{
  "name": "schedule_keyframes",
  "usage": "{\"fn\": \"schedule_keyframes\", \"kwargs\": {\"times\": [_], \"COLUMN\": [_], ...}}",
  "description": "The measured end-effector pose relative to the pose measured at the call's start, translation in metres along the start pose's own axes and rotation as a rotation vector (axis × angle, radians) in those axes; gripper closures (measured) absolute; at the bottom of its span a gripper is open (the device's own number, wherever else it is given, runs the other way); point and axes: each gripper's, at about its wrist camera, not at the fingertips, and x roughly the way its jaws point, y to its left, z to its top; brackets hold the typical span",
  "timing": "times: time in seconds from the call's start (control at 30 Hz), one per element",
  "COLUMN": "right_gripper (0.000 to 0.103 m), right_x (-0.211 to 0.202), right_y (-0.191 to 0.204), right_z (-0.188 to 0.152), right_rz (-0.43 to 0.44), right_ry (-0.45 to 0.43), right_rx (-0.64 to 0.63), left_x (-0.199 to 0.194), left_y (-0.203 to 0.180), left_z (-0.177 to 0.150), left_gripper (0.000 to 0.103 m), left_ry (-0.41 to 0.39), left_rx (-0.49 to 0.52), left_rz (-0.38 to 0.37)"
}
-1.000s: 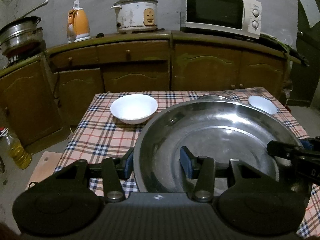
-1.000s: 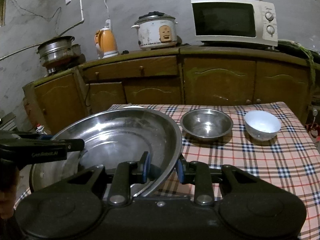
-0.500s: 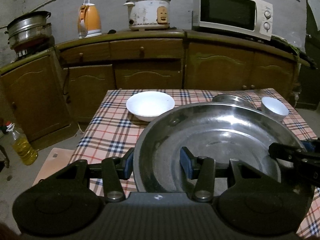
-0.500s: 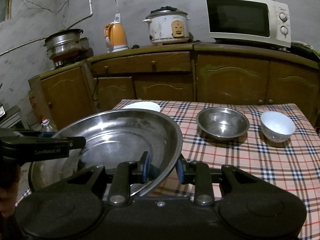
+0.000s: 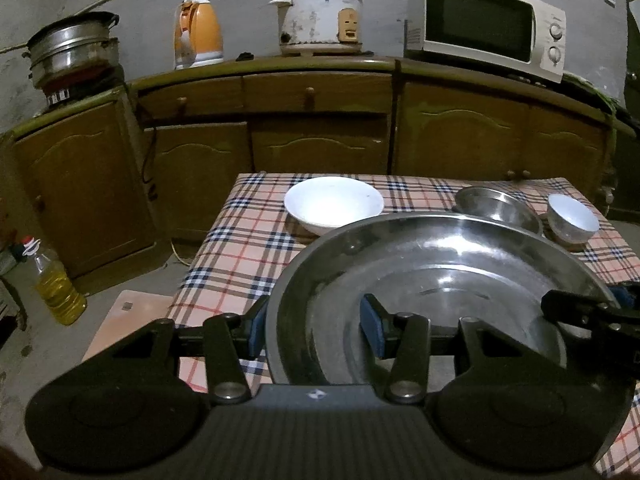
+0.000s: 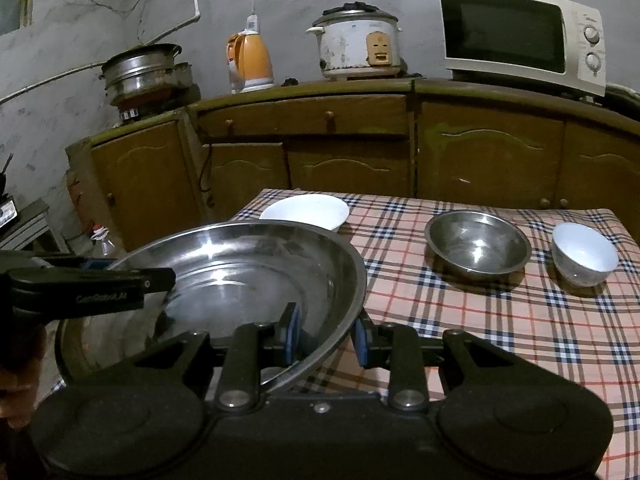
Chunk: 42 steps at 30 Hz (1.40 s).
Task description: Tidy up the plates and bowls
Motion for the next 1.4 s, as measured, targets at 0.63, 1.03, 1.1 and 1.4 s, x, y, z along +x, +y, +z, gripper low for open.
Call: {"fn": "schedule_keyframes", "kwargs": {"times": [0.63,1.03,1.1,1.4], "right_gripper": [0.067,0.067,0.067,0.067], "right_x": [0.033,0.063,0.069,0.094], "right_y": [0.032,0.046,0.049,0.058], "right_z": [-0.003,-0.015,-0.017,-0.024], "right_rz": [-0.003,-0.02,-0.022,-0.017], "right_ry": [0.033,0.075,0.079,0.102], "right_rx": [-0.005,0.016,0.013,0.011], "left_x": [0.021,0.047,0.051,0.066], "left_y": [0.035,0.055,0.058,0.071], "left_z": [-0.008,-0.019,-0.021,-0.028], "left_gripper": [0.054,0.054,0.054,0.054], "left_ry": [0.029,0.072,0.079,0.1], "left_rx": [0.014,0.028,0.025,0.019], "left_rz": [0.009,0.003,0.005,0.027]}}
